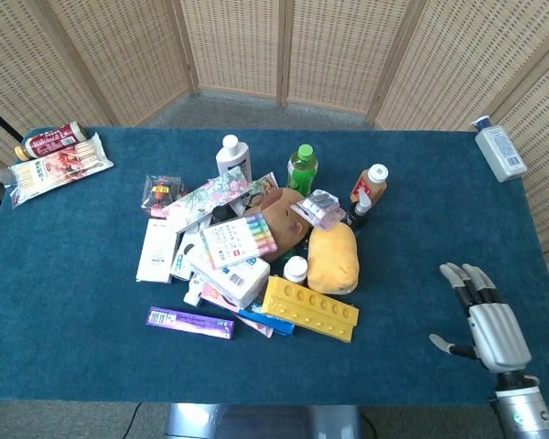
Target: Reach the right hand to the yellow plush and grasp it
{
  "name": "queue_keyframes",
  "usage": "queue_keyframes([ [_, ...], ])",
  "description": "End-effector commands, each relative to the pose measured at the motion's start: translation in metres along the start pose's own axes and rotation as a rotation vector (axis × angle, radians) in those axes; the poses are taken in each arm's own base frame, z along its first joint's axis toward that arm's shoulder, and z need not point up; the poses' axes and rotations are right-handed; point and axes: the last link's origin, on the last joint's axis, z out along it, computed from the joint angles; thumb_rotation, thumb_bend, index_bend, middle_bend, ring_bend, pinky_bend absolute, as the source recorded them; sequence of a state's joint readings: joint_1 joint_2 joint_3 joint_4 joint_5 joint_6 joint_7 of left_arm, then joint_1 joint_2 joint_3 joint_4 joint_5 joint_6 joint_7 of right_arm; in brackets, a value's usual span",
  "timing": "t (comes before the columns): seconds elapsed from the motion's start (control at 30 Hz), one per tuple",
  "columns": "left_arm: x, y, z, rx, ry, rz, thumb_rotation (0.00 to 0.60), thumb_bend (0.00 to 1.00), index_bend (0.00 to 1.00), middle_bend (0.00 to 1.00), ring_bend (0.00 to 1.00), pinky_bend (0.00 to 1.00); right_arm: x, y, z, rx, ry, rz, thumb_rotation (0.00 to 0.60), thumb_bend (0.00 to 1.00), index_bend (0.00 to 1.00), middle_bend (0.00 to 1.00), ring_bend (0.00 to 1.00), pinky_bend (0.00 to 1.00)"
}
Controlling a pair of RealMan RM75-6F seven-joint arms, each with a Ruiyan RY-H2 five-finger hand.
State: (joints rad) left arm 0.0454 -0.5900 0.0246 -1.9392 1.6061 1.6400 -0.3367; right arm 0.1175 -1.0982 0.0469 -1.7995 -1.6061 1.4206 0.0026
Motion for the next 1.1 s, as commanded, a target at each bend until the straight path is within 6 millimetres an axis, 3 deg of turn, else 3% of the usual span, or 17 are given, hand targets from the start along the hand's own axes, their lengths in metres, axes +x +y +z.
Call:
queue_keyframes([
  [0.03,0.002,-0.001,0.000,0.003,0.005,-0.002,0.600,0.00,0.00,0.00,0.00,0.00,-0.009,-0.031,0.021,0.062,-0.024,0.011,0.600,0.00,0.00,0.00,0.00,0.00],
  [0.37,0.000,-0.001,0.000,0.001,-0.006,-0.006,0.600,0.00,0.00,0.00,0.00,0.00,-0.035,-0.092,0.068,0.117,-0.072,0.043,0.600,0.00,0.00,0.00,0.00,0.00],
  [0.63,0.000,-0.004,0.002,0.010,-0.013,-0.015,0.600,0.00,0.00,0.00,0.00,0.00,-0.056,-0.121,0.096,0.122,-0.086,0.072,0.600,0.00,0.00,0.00,0.00,0.00],
  [0.8,0.000,-0.005,0.003,0.017,-0.016,-0.022,0.600,0.00,0.00,0.00,0.00,0.00,-0.070,-0.135,0.104,0.137,-0.101,0.078,0.600,0.00,0.00,0.00,0.00,0.00],
  [1.07,0.002,-0.006,0.002,0.020,-0.011,-0.030,0.600,0.00,0.00,0.00,0.00,0.00,-0.089,-0.138,0.117,0.134,-0.011,0.104,0.600,0.00,0.00,0.00,0.00,0.00],
  [1.1,0.002,-0.006,0.002,0.021,-0.012,-0.030,0.600,0.00,0.00,0.00,0.00,0.00,-0.091,-0.137,0.118,0.135,0.005,0.109,0.600,0.00,0.03,0.05,0.00,0.05],
])
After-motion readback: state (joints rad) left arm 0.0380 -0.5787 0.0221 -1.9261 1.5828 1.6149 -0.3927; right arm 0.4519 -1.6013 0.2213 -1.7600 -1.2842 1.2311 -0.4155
